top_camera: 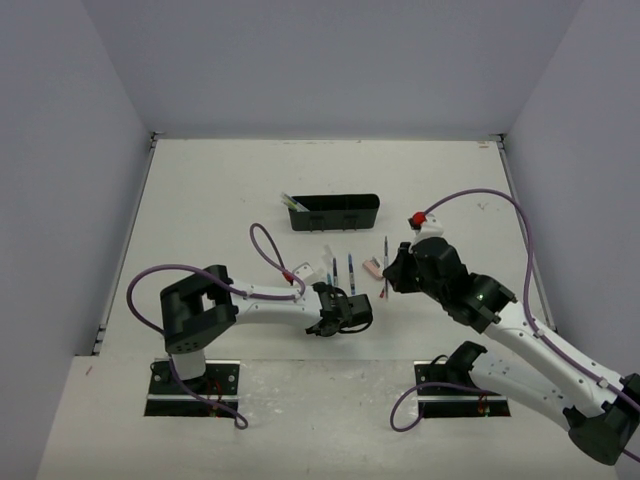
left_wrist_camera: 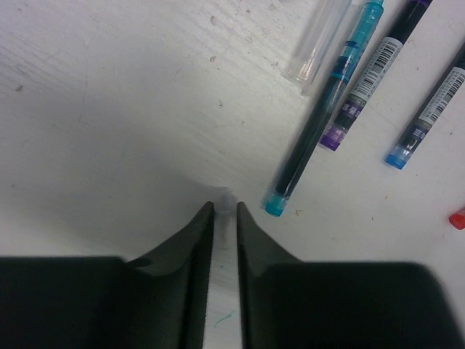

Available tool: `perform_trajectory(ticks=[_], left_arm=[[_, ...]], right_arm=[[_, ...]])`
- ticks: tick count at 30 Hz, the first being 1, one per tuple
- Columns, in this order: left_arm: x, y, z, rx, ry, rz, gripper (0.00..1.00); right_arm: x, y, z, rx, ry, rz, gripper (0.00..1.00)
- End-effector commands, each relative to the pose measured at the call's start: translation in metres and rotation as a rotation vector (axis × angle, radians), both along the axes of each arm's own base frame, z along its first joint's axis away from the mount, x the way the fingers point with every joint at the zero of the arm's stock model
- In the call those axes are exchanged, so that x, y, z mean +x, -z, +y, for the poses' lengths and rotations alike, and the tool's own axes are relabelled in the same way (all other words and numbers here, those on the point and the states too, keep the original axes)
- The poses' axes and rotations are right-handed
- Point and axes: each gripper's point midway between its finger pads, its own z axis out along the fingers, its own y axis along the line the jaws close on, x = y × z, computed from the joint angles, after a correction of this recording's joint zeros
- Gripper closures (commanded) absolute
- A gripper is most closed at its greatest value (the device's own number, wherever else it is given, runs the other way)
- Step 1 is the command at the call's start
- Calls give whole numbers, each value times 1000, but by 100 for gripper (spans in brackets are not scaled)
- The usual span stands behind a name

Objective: Sort the stationery into containers
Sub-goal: Close the pen cap on the pen.

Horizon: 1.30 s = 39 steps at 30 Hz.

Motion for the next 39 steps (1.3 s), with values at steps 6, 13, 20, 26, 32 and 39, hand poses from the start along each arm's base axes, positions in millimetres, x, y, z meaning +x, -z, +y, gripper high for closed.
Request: perform_trajectory(ticks=[6,13,20,26,32,39], left_arm=[[-2,14,21,-3,-9,16,99],[58,-121,54,35,180,-470,100],[84,-290,27,-135,606,-975,100],[48,-345,9,-349,806,-1211,100],[29,-353,2,-461,878,-1285,100],[17,-350,-6,-534,931,-1302,100]], right_arm=[[-11,-12,10,75,-88,-41,100],[-73,-46,87,510,-632,-157,100],[-102,-63,101,758,-771,-334,100],[-99,-95,111,800,-732,-396,100],[-91,-101,112,768,-698,-401,100],[-87,-99,112,731,-684,-389,100]])
